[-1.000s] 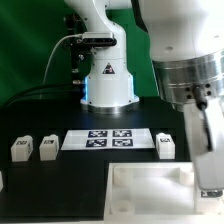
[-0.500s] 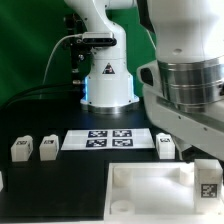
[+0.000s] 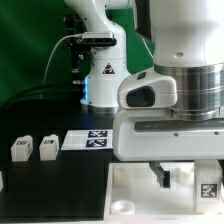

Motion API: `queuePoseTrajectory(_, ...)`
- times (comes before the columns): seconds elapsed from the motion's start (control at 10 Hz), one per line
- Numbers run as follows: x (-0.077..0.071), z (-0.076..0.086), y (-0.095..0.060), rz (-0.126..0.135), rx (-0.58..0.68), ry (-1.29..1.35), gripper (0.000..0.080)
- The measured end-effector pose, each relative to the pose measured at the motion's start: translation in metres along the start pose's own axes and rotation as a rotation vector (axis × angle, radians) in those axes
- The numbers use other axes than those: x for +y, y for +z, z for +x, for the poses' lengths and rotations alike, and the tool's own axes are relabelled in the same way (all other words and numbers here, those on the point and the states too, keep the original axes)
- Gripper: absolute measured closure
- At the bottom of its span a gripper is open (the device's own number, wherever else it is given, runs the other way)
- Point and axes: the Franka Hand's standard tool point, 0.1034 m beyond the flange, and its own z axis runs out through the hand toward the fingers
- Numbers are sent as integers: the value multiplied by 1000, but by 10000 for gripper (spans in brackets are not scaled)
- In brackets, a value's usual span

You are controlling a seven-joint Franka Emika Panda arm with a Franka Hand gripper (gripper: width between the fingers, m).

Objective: Assemble one leg

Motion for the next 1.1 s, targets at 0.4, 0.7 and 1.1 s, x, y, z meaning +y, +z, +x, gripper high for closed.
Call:
queuePoseTrajectory(0.4,-3,-1,0,10,-5,295,509)
queuePoseTrajectory(0.7,-3,2,1,22,-32,630,509)
queuePoseTrajectory(1.1,-11,-10,0,190,-60,1483,508)
